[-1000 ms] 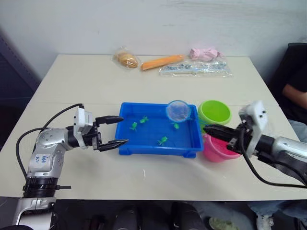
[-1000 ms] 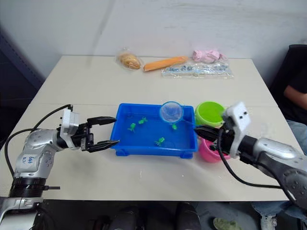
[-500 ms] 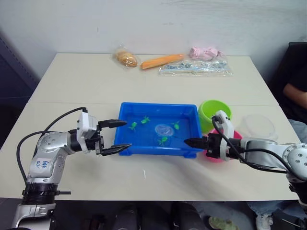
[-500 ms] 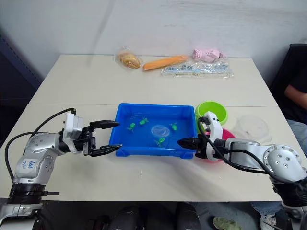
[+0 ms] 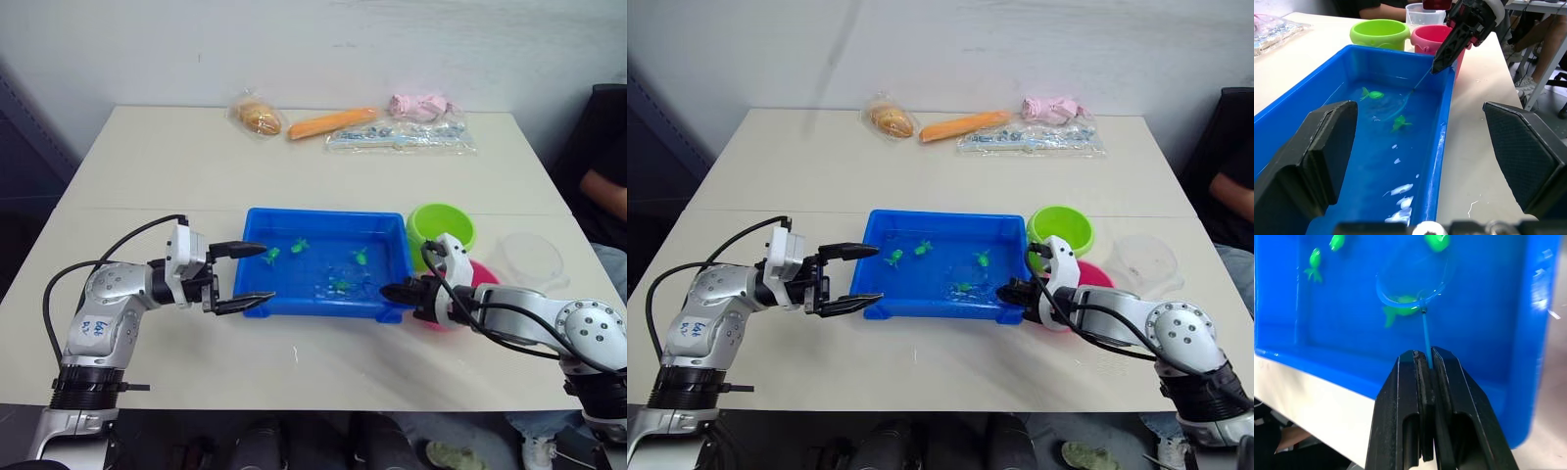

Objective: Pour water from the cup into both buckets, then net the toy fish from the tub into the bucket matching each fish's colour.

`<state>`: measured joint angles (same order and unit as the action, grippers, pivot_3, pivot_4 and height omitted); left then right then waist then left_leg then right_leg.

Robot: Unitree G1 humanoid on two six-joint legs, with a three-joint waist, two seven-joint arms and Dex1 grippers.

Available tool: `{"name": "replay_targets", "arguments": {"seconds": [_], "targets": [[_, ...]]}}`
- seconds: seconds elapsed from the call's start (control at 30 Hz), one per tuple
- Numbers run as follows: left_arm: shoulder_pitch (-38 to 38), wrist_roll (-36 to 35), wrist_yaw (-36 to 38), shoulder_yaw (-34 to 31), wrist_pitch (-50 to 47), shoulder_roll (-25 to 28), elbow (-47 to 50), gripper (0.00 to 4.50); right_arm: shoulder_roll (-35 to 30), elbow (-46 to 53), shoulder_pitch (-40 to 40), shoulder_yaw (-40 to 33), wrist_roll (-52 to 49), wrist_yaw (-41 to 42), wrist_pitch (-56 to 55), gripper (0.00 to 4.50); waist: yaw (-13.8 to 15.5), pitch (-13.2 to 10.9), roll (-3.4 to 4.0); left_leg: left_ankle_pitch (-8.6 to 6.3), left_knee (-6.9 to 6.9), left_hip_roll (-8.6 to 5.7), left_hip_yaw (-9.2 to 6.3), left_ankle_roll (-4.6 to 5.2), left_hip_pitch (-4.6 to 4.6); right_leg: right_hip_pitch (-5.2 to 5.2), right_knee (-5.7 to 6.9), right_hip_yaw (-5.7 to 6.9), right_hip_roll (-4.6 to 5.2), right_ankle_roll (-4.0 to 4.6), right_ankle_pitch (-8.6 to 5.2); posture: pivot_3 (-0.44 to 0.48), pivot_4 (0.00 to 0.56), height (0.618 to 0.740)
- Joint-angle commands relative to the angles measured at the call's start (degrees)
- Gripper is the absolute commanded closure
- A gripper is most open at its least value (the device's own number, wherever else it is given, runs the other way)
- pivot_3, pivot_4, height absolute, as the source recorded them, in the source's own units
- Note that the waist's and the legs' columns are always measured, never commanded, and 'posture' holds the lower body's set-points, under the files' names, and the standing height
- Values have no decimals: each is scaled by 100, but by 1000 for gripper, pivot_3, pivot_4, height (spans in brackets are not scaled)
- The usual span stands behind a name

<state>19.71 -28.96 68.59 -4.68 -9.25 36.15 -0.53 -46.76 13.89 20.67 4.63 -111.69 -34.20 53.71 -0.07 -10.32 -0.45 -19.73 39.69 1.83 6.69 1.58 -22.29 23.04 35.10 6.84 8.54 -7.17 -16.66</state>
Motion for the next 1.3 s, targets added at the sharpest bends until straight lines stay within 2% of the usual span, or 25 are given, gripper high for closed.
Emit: {"name": "replay_targets", "arguments": {"seconds": [0.03, 0.1, 0.23, 0.4, 0.7, 0.87, 0.97, 1.1, 1.3], "targets": [[92, -17, 39, 4, 81, -38, 74, 68, -24, 74, 17, -166, -99, -143, -88, 4500, -1, 0, 0, 0, 0, 0, 0, 0, 0, 0, 0, 0, 0, 0, 0, 0, 150, 740], [108, -13, 41, 21, 91, -48, 56, 68, 4, 104, 35, -190, 112, -98, -86, 4500, -1, 0, 0, 0, 0, 0, 0, 0, 0, 0, 0, 0, 0, 0, 0, 0, 150, 740], [148, -5, 32, 50, 109, -78, 11, 68, 88, 450, 83, -263, 1474, 826, -129, 4500, 2, 0, 0, 0, 0, 0, 2, 1, -1, 2, -1, -2, 0, -1, 1, 0, 150, 740], [176, 6, 43, 62, 114, -109, -11, 68, 112, 910, -198, -472, 2426, 1860, -223, 4500, 11, 0, 0, 0, -1, 0, 3, 1, -13, 19, 2, -2, -1, -2, 1, 0, 150, 740], [259, -2, 93, 93, 99, -122, -80, 68, -151, 1670, -782, -1309, 2328, 2561, -107, 4500, 15, 0, 0, 0, -1, -2, 6, 2, -14, 22, 3, -4, -1, -4, 2, 0, 150, 740], [346, -40, 94, 81, 91, -168, -147, 68, -574, 1890, -1326, -2152, 2189, 2809, -129, 4500, 55, 0, 0, -2, -2, -5, 8, 5, -14, 21, -3, -7, 0, -7, 4, 0, 150, 740], [432, -58, 64, 88, 72, -237, -196, 68, -897, 1752, -1704, -2991, 2197, 3093, -92, 4500, 84, 0, 0, -2, -2, -5, 10, 5, -13, 21, -2, -11, -1, -8, 5, 0, 150, 740], [570, -16, 54, 150, 84, -365, -302, 68, -1238, 1433, -2157, -3898, 2568, 3652, 1, 4500, 146, 0, 0, -1, -1, -6, 13, 7, -12, 20, -3, -13, -3, -12, 7, 0, 150, 740], [724, 30, 67, 245, 139, -533, -432, 68, -1281, 1086, -2378, -4227, 3636, 4246, -195, 4500, 146, 1, -2, 0, -1, -7, 17, 9, -11, 19, -4, -19, -7, -15, 9, 0, 150, 740]]}}
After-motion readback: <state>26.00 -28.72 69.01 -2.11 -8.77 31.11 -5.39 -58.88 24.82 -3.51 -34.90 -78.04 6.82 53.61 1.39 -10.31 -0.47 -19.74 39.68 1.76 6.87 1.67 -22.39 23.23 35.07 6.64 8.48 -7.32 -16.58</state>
